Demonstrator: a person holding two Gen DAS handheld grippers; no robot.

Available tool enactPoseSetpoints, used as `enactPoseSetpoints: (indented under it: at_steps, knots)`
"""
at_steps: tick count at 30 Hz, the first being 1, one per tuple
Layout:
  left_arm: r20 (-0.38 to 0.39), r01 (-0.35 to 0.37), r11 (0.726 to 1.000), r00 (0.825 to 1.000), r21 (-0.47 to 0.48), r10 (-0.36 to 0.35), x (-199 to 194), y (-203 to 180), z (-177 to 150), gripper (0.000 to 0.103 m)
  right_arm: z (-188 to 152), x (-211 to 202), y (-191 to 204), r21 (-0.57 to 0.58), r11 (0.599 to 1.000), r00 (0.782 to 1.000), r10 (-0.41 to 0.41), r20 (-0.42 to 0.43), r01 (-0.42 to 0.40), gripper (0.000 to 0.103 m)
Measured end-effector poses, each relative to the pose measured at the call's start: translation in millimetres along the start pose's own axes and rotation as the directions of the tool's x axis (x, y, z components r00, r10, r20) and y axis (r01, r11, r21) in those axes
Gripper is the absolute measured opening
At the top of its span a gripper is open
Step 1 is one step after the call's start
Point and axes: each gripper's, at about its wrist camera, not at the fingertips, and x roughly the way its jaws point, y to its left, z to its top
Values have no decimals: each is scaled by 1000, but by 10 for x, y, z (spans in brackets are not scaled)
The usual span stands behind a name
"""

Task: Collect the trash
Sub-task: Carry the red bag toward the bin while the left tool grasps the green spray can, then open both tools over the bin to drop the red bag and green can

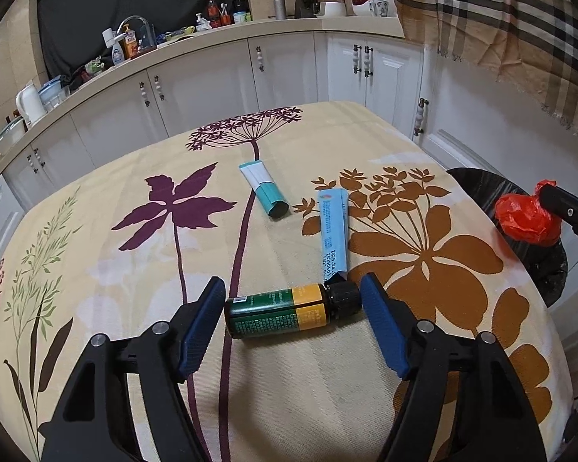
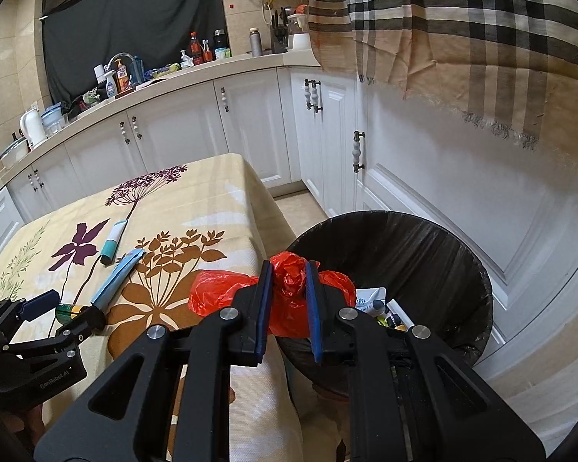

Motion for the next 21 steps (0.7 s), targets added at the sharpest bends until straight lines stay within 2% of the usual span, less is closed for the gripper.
enactPoseSetpoints:
  at_steps: [5,12,21]
  knots:
    - [8,18,1000,1000,-5,-18,-19,10,-6,70,-4,-1,7,-3,1000,1000,-3,-1,3,16]
    - [63,23,1000,998,-12,-22,-191,56,-7,70,-14,-27,31,-14,1000,1000,-14,-1,14,16]
    - [194,65,998,979,13,-67,-443,-84,308,70,125,-116,-107,-4,998,997,-66,43,66,16]
